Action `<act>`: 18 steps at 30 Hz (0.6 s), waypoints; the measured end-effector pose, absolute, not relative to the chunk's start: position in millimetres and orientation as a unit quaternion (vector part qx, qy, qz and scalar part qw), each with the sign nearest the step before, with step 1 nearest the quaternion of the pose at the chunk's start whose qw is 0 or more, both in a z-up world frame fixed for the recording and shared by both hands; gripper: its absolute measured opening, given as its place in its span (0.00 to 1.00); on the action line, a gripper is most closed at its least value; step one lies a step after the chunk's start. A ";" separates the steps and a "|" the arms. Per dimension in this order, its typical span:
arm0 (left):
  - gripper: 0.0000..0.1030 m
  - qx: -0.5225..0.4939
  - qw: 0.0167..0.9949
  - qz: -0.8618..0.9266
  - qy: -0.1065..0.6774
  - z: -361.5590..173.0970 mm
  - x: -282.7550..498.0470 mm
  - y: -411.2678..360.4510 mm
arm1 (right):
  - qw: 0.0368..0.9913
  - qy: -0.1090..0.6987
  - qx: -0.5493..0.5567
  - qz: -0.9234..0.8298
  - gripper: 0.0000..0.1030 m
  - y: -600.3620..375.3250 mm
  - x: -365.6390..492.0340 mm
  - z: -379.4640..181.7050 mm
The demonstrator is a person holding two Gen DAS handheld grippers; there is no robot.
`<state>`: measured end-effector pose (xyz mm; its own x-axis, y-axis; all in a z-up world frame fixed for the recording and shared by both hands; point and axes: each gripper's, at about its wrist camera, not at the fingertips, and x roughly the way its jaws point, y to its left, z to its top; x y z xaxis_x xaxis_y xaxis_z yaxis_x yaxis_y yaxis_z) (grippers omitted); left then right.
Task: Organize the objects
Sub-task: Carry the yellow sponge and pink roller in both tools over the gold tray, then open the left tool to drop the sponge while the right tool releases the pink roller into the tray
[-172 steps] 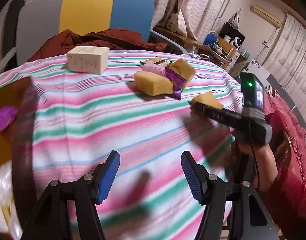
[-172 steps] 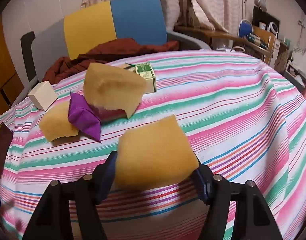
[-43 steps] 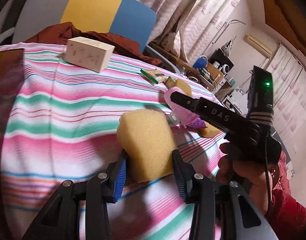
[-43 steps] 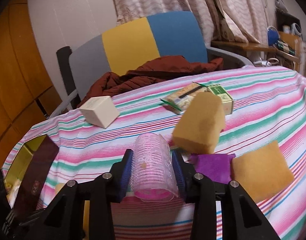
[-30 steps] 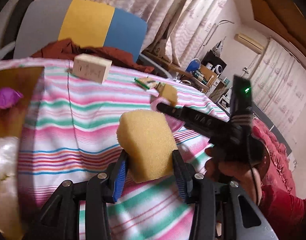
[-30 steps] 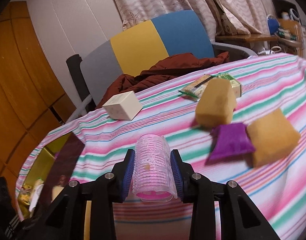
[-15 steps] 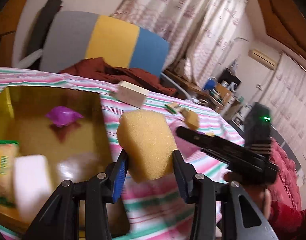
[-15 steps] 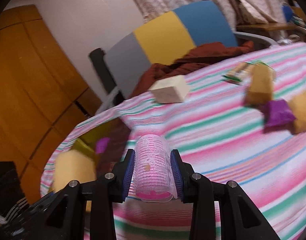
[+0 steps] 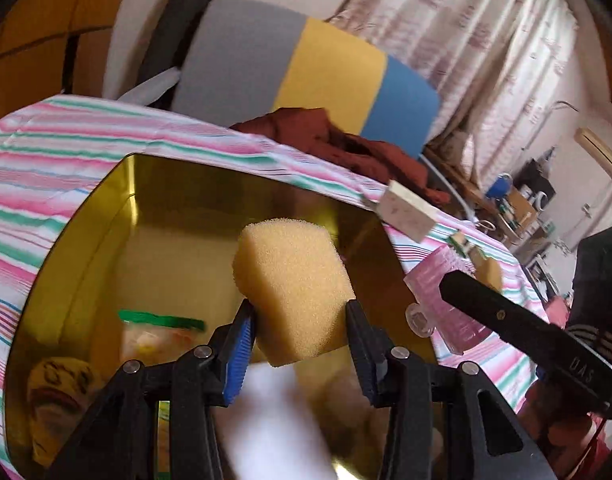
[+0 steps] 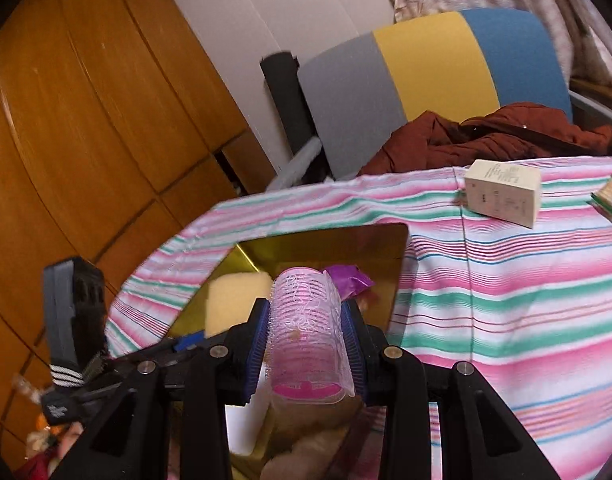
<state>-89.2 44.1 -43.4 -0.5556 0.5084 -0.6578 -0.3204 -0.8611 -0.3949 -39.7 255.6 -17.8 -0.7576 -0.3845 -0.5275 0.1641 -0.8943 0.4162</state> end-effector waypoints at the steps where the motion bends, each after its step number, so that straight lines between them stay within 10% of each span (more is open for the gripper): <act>1: 0.44 -0.412 0.233 0.873 -0.116 -45.3 -93.4 41.7 | 0.149 -0.172 0.319 -0.920 0.36 253.0 -44.6 -20.3; 18: 0.58 -0.425 0.168 0.883 -0.110 -47.0 -106.9 34.4 | 0.111 -0.212 0.309 -0.920 0.66 277.2 -26.4 -25.8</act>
